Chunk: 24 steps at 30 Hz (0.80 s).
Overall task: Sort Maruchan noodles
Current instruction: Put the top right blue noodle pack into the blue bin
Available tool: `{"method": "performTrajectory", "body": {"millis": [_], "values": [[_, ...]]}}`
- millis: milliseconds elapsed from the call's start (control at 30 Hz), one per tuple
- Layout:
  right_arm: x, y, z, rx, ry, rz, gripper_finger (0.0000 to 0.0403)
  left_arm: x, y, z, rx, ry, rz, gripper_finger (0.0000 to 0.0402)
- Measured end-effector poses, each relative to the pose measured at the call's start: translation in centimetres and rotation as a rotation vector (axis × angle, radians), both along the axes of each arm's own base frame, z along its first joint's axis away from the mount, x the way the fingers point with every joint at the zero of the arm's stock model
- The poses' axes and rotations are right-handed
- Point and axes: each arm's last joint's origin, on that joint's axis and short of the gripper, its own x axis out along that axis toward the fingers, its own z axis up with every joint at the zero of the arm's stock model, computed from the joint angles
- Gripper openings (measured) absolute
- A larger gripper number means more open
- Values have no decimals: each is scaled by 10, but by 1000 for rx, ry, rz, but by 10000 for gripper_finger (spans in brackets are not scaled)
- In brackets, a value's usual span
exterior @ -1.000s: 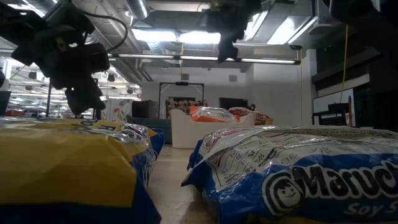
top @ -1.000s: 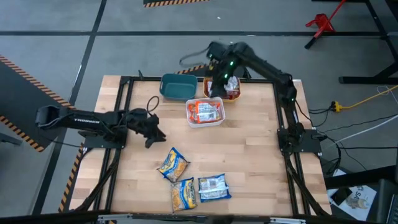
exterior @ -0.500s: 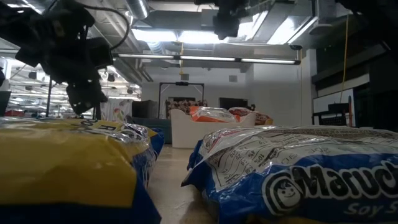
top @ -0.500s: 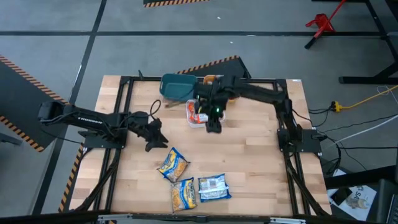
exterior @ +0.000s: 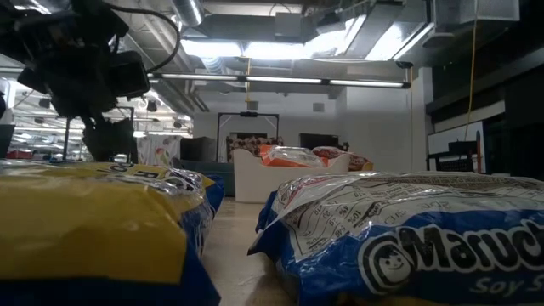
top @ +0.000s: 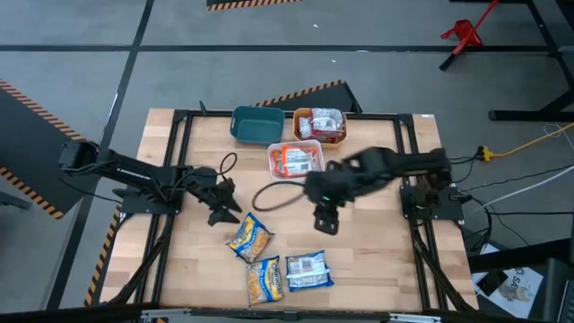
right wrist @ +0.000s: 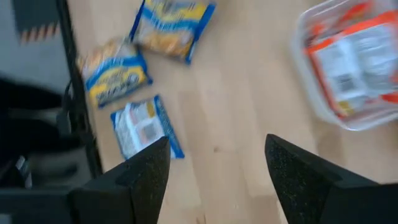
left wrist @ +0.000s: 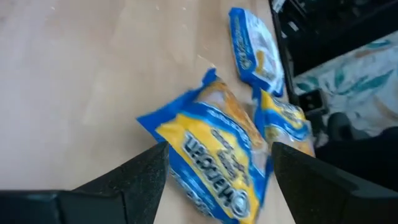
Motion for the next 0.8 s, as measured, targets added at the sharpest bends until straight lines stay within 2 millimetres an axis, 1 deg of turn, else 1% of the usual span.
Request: {"method": "performTrajectory", "body": {"millis": [133, 267, 333, 400, 467, 567, 667, 700, 800], "values": [[-28, 14, 23, -93, -116, -107, 246, 3, 7, -5, 34, 18, 67, 279], [-49, 16, 41, -160, -215, -170, 246, 7, 12, -17, 46, 92, 114, 279], [-59, 15, 46, -169, -240, -184, 246, 11, 12, -22, 26, 108, 122, 279], [-67, 12, 45, -168, -230, -205, 246, 16, 12, -25, -11, 92, 112, 279], [-77, 12, 39, -168, -202, -215, 246, 22, 11, -27, -37, 62, 114, 279], [-92, 11, 20, -179, -133, -253, 246, 29, 12, -31, -52, 28, 146, 279], [-107, 12, -5, -169, -57, -298, 246, 30, 8, -43, -42, 92, 170, 279], [-110, 13, -13, -159, -48, -311, 246, 30, 6, -47, -38, 117, 170, 279], [-119, 19, -33, -108, -80, -344, 246, 36, 0, -52, -40, 87, 153, 279]]}}
